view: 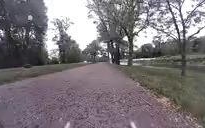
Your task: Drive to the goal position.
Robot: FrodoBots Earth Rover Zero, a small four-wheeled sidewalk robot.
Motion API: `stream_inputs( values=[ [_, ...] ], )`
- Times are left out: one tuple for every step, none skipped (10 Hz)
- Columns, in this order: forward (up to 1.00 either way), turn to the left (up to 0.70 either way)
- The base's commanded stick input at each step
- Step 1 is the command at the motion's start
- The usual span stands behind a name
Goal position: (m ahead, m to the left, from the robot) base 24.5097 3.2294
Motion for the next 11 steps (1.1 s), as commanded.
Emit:
stream_inputs(
  values=[
    [0.7,0.0],
    [0.7,0.0],
    [0.7,0.0],
    [0.7,0.0],
    [0.7,0.0],
    [0.7,0.0],
    [0.7,0.0],
    [0.7,0.0],
    [0.7,0.0],
    [0.7,0.0],
    [0.7,0.0]
  ],
)
